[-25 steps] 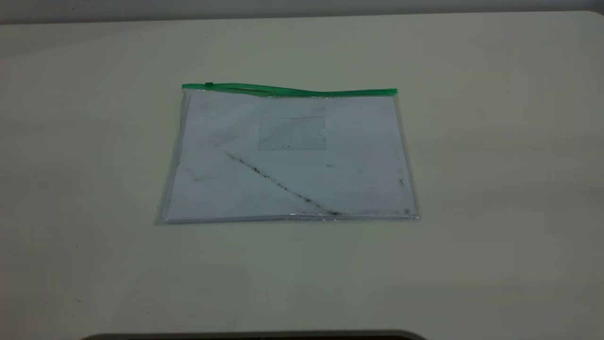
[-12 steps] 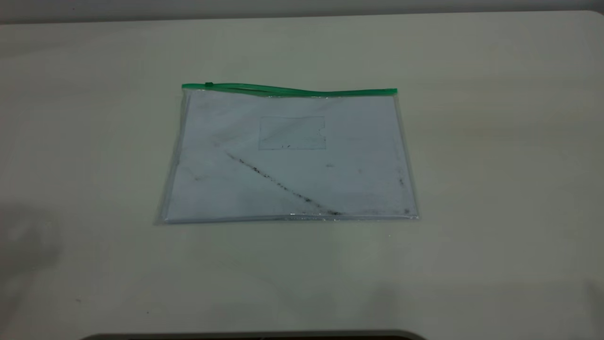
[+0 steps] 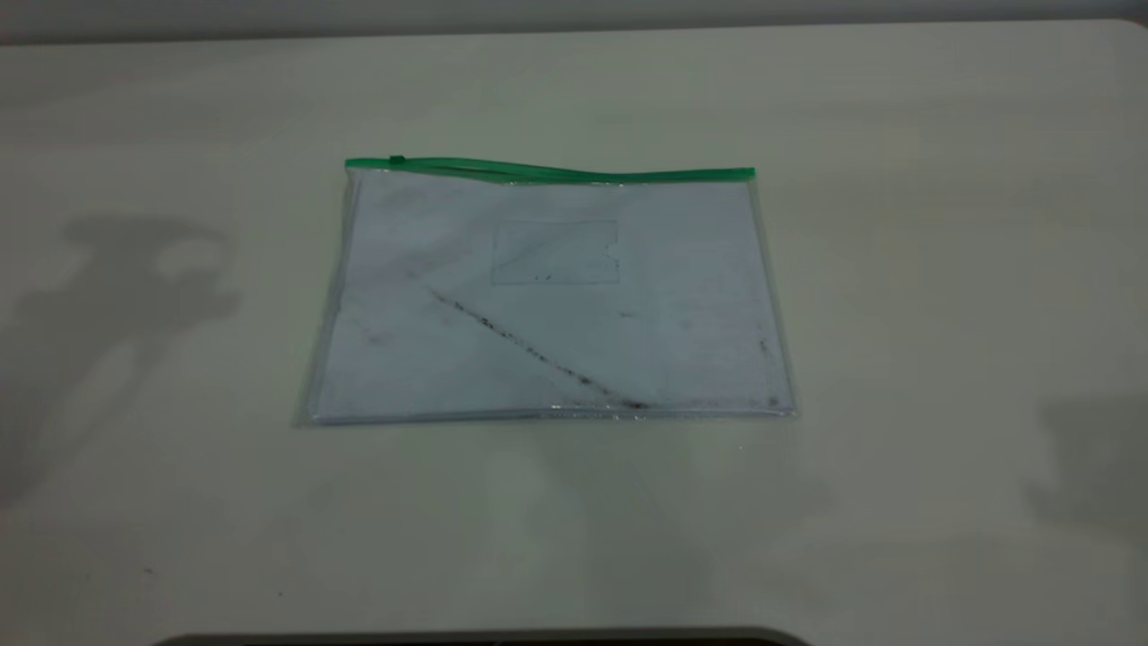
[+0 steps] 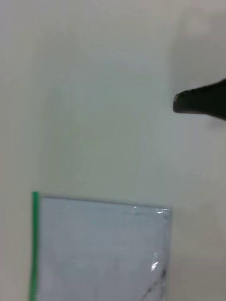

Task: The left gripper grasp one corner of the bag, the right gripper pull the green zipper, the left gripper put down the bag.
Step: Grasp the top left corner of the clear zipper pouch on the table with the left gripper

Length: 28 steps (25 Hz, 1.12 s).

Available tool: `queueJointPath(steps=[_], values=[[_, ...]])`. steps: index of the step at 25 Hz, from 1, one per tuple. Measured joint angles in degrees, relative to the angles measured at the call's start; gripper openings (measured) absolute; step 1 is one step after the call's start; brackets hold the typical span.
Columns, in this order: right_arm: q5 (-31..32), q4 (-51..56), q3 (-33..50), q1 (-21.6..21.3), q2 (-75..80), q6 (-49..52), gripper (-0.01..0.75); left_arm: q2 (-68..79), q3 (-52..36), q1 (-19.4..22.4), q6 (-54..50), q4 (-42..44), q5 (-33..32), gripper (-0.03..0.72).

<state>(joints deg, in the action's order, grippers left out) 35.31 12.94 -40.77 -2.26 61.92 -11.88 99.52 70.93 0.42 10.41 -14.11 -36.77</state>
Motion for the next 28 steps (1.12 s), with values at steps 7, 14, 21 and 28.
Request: queueJointPath(steps=[7,14,21,28], values=[[-1.15,5.93,-4.48,0.00,12.29,-10.57,0.578,11.82,2.03,-0.10,3.13,-1.32,6.91,0.573],[-2.00,13.24,-5.17,0.00,20.69,-20.50,0.578,22.38,2.56,-0.16,11.08,-13.79,12.07,0.573],[-3.50,19.94,-5.17,0.00,25.85,-28.35,0.578,29.79,6.95,-1.05,28.67,-30.59,12.22,0.573],[-3.86,23.52,-5.17,0.00,26.60,-32.47,0.578,34.37,9.05,-4.32,37.10,-36.20,14.62,0.573]])
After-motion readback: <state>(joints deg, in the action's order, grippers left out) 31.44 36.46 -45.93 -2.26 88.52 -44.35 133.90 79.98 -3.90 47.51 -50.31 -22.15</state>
